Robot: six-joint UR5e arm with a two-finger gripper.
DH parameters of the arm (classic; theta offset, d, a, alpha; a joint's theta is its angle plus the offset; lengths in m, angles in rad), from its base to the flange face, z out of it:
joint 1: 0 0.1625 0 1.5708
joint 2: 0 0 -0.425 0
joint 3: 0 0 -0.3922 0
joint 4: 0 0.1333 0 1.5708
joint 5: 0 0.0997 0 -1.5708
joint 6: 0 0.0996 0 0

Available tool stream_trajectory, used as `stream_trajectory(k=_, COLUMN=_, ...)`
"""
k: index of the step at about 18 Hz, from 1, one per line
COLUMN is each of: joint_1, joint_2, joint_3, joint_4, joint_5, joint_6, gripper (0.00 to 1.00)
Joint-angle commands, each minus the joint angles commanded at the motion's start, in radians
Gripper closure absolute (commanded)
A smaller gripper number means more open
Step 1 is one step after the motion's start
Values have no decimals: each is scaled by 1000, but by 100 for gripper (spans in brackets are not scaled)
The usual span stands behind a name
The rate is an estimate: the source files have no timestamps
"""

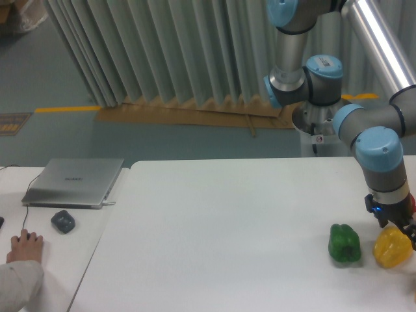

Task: Place the yellow pepper in a basket
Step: 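Close the gripper around the yellow pepper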

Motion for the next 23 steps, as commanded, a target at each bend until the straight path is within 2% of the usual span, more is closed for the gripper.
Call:
stream_trajectory(k=9, joint_1=0, joint_2=-22, joint_3=-5, joint_4=2, joint_5=0, joint_6=-21, gripper=0)
stream_trajectory(k=10, joint_1=0, joint_2=-26, joint_3=-3, joint_4=2, joint_5=2, joint_6=-43, gripper=4)
stream_trajectory(k=12, joint_1=-2, joint_2=-25, joint_3=-9, joint_4=2, joint_5=0, joint_6=-45, gripper=41)
stream_trajectory(k=15, joint_1=-2, joint_2=-17, joint_3=-9, joint_4=0, joint_5=-2, joint_6=-37, gripper=49)
stream_trajectory(k=17, joint_1=-3, joint_2=-17, joint_3=-11, joint_4=0, joint_5=-2, joint_6=-38, gripper=62)
stream_trajectory(k=18, joint_1=-9, joint_2=-17, joint_3=-11, joint_4=0, joint_5=0, joint_6=-38, gripper=64)
stream_trajectory(k=21, joint_1=-11, joint_2=-8, joint_3=-8, joint_4=-2, joint_5=-6, joint_6=-35, gripper=64)
stream_trajectory(k=23, joint_1=-9, joint_2=26, joint_3=-9, joint_4=-8, joint_5=-21, joint_6=-34, gripper=64)
